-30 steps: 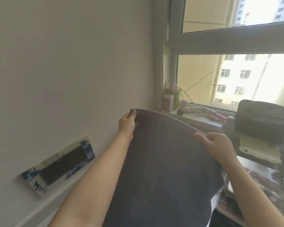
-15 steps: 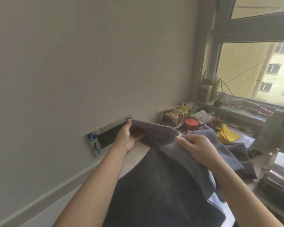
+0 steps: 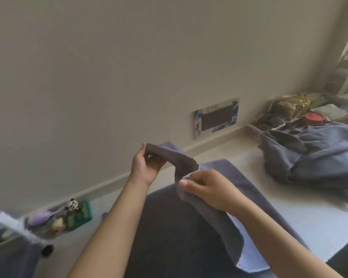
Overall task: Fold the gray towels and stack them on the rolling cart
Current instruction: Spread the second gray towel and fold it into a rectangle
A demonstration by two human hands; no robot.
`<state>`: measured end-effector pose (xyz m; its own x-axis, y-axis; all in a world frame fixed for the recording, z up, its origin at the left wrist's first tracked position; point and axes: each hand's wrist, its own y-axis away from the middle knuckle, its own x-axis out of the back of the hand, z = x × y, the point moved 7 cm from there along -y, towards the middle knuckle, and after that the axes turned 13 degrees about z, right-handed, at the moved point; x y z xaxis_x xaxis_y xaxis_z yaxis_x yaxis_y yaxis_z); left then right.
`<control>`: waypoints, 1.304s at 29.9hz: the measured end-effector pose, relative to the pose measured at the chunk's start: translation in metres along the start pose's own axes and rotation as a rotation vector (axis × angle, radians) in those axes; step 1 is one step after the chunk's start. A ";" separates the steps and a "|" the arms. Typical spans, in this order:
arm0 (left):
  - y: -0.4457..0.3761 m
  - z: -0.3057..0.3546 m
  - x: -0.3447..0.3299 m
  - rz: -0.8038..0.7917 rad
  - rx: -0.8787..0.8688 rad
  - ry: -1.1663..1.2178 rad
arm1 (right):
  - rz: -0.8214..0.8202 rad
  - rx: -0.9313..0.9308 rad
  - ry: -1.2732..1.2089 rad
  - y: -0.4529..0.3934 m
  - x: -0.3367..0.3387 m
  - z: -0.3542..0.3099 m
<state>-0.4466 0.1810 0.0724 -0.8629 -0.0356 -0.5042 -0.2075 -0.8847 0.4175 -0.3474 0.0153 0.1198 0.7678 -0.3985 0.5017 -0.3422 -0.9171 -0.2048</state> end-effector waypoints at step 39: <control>0.131 -0.152 0.350 0.512 0.017 -1.305 | -0.162 -0.307 0.476 0.158 -0.158 0.180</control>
<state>-0.7055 -0.0178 -0.1638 -0.6427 0.1116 0.7579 0.2596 -0.8991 0.3526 -0.4249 -0.0690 -0.1430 0.5198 -0.1386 0.8430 -0.4365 -0.8913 0.1227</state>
